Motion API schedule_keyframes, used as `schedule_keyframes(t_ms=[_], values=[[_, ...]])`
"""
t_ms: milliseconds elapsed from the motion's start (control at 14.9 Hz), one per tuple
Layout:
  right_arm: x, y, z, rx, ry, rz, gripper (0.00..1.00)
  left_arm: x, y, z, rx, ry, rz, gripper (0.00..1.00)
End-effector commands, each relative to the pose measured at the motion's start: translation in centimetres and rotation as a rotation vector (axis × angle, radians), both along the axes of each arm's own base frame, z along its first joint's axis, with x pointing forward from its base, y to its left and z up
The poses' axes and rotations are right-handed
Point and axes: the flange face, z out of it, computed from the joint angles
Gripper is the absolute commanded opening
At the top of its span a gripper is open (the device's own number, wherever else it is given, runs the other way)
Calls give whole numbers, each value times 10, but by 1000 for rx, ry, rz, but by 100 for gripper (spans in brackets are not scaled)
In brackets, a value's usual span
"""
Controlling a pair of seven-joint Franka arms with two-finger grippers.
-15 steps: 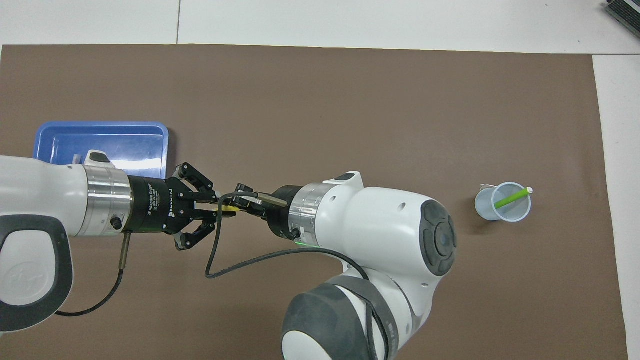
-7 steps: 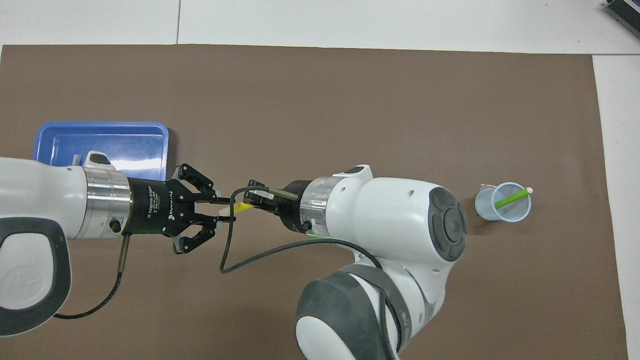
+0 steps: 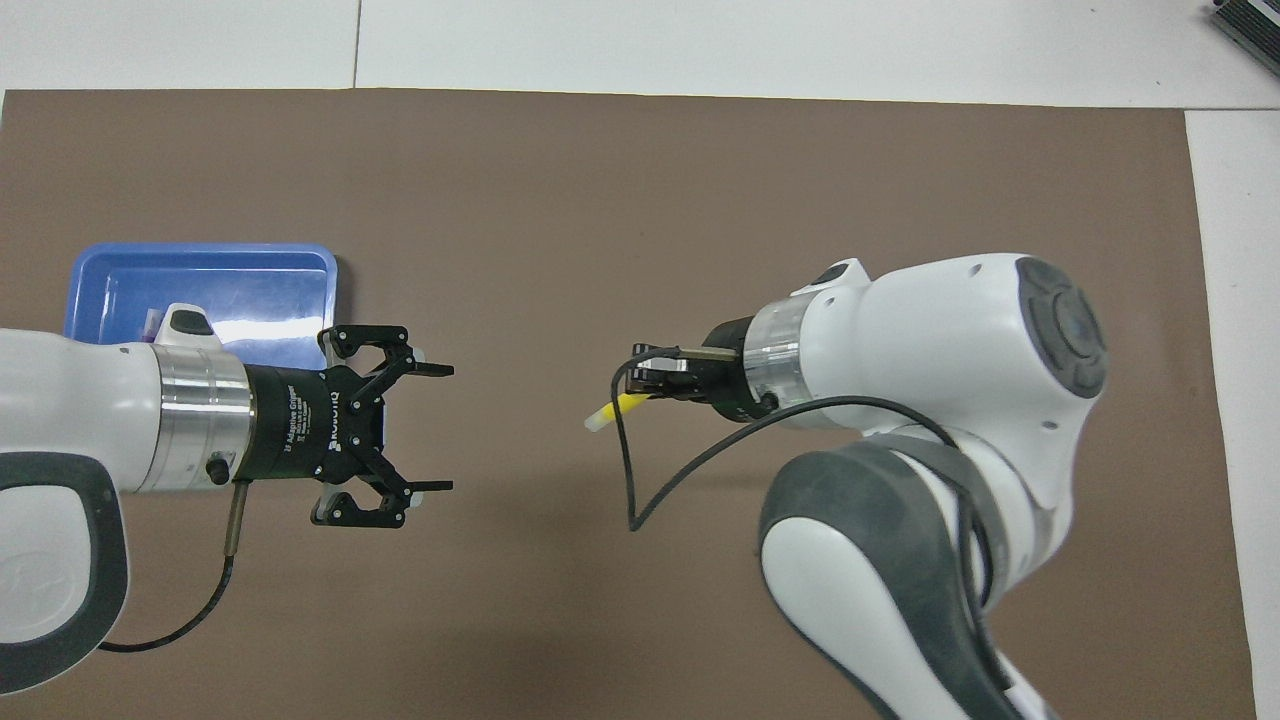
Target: Transfer and insert pens with both arms
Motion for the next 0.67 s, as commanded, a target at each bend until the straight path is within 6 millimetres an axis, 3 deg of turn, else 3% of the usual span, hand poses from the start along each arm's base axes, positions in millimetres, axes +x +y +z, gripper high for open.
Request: schedule_keyframes(t_ms=[0,471,605], values=[[1,-57,7,-71,-21,150,0,-8,23,-6,39,-126,-151,100],[11,-192,-6,-325,-67,551,0,-12,86,-21,223,-413,-794,100],[14,-218,-8,-399,-95,674,0,-9,107,-21,243,-494,-938,100]])
